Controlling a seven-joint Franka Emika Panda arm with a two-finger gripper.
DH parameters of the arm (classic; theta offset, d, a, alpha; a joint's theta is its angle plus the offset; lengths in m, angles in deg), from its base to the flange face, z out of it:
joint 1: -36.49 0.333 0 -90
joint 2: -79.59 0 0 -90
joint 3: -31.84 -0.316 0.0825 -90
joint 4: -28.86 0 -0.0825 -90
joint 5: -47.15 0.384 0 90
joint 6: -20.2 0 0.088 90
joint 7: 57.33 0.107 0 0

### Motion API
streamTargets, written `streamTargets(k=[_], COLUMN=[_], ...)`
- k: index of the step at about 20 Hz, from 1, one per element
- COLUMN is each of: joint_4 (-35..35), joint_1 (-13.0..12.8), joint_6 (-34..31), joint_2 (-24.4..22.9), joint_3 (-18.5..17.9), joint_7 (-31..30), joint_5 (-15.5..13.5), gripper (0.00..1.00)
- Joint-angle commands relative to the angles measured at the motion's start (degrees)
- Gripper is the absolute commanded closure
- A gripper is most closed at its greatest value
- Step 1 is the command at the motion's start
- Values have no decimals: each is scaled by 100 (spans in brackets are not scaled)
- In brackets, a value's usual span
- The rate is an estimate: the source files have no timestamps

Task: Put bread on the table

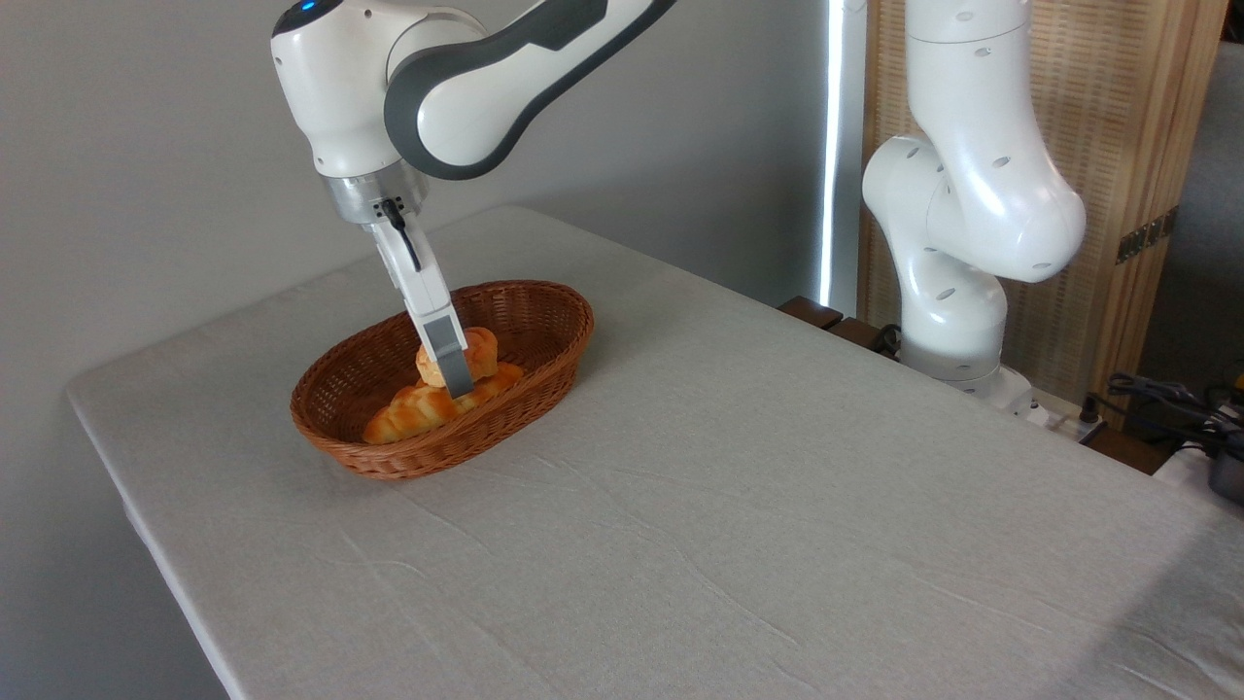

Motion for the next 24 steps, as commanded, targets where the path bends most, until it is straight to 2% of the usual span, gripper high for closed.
streamTargets(k=[1,2,4,9,15,17,24], joint_4=[40,40,40,40,66,66,31], joint_1=[-22,-30,-22,-22,13,40,49], joint_6=[42,24,7,-29,-29,-46,-363], joint_2=[55,55,46,-15,-366,-498,-806], joint_3=[-40,-40,-40,-49,-110,-137,-857], joint_7=[94,94,94,86,77,77,86], joint_5=[154,154,154,145,40,-74,-110], gripper=[42,49,51,51,50,48,44])
